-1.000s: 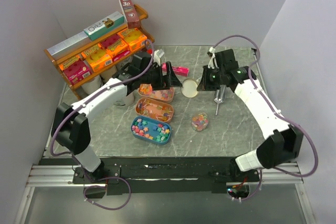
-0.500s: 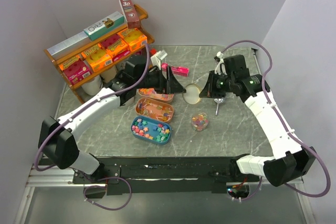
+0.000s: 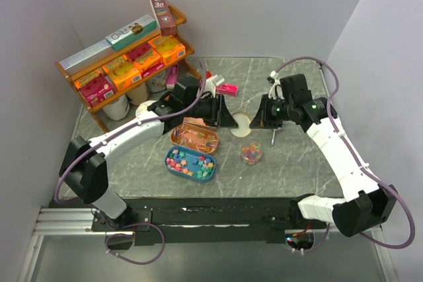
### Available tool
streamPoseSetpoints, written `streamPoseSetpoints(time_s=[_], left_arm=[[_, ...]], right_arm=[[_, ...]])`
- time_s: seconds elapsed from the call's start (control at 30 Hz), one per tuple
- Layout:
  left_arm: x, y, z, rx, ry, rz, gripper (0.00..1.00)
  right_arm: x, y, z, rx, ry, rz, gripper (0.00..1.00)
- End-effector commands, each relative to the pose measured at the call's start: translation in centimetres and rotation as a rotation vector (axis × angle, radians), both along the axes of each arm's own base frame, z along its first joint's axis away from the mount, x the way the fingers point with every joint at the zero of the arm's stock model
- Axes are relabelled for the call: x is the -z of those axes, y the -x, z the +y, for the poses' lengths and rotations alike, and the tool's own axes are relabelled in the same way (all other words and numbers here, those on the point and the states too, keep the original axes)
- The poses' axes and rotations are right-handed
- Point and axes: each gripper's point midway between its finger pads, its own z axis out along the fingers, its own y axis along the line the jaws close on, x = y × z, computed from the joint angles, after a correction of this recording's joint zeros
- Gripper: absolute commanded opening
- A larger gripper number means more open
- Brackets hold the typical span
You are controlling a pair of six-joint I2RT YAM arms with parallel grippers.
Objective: Pack the candies
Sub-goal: Pick up the bottle lid at the center of the board, then adjust the bottle lid.
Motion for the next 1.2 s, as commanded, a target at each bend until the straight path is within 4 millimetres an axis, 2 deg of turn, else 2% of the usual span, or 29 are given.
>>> streamPoseSetpoints(time_s=[0.0,0.03,0.07,0.1,0.13,0.17,0.23,0.27,0.3,0.33,0.4,0.47,0.53,0.57,0.67,0.87,0.93,1.0,1.17], left_arm=[[-1.7,0.2,-0.9,0.028,0.017,-0.102,0.31],[-2.0,0.4,-1.0,0.03,0.011,-0.116,0.23],[-2.2,0.5,-1.0,0.025,0.002,-0.135,0.19],[-2.3,0.8,-1.2,0.031,-0.007,-0.175,0.16],[-2.3,0.0,-1.0,-0.023,-0.029,-0.209,0.16],[-2.2,-0.1,-0.9,-0.042,-0.048,-0.223,0.16],[-2.5,-0.8,-0.7,-0.104,-0.093,-0.29,0.16],[-2.9,-1.2,-0.6,-0.134,-0.109,-0.324,0.16],[-3.0,-0.7,-0.9,-0.13,-0.13,-0.37,0.15],[-3.2,-1.6,-0.4,-0.2,-0.163,-0.414,0.15],[-3.3,-1.3,-0.6,-0.216,-0.202,-0.49,0.15],[-3.8,-2.3,0.0,-0.304,-0.253,-0.553,0.13],[-4.4,-1.9,-0.1,-0.335,-0.279,-0.64,0.11],[-4.9,-2.6,0.5,-0.397,-0.302,-0.676,0.11],[-6.2,-2.3,0.1,-0.432,-0.315,-0.79,0.11],[-8.1,-1.0,-0.7,-0.465,-0.353,-1.023,0.11],[-7.7,-0.2,-1.0,-0.452,-0.406,-1.093,0.11],[-8.1,0.5,-1.5,-0.449,-0.411,-1.154,0.11],[-7.0,0.5,-1.5,-0.515,-0.518,-1.239,0.13]], right_arm=[[-1.5,0.0,0.1,0.02,-0.023,-0.044,0.0],[-1.5,-0.1,-0.2,0.039,-0.007,-0.042,0.04],[-1.7,-0.1,-0.8,0.068,0.008,-0.049,0.12],[-1.7,-0.2,-1.2,0.095,0.022,-0.059,0.15],[-1.8,-0.2,-1.5,0.132,0.022,-0.06,0.18],[-2.3,-0.7,-2.8,0.207,0.062,-0.096,0.33],[-3.2,-0.6,-3.7,0.267,0.072,-0.109,0.58],[-4.4,-0.8,-4.3,0.303,0.076,-0.147,0.91],[-4.9,-0.8,-4.5,0.321,0.072,-0.162,0.99],[-5.6,-1.0,-4.6,0.334,0.06,-0.182,0.99],[-7.4,-1.0,-4.4,0.334,0.019,-0.235,1.0],[-9.2,-1.3,-4.0,0.342,-0.033,-0.277,1.0],[-10.1,-1.4,-3.7,0.343,-0.072,-0.294,0.99],[-10.5,-1.6,-3.7,0.35,-0.078,-0.29,0.9],[-10.6,-1.6,-3.4,0.357,-0.075,-0.215,0.79],[-10.8,-1.6,-2.3,0.332,-0.082,-0.103,0.76],[-10.9,-1.5,-1.9,0.335,-0.112,-0.094,0.76],[-10.4,-1.2,-1.7,0.337,-0.131,-0.082,0.77],[-8.9,-0.5,-1.5,0.333,-0.126,-0.015,0.75]])
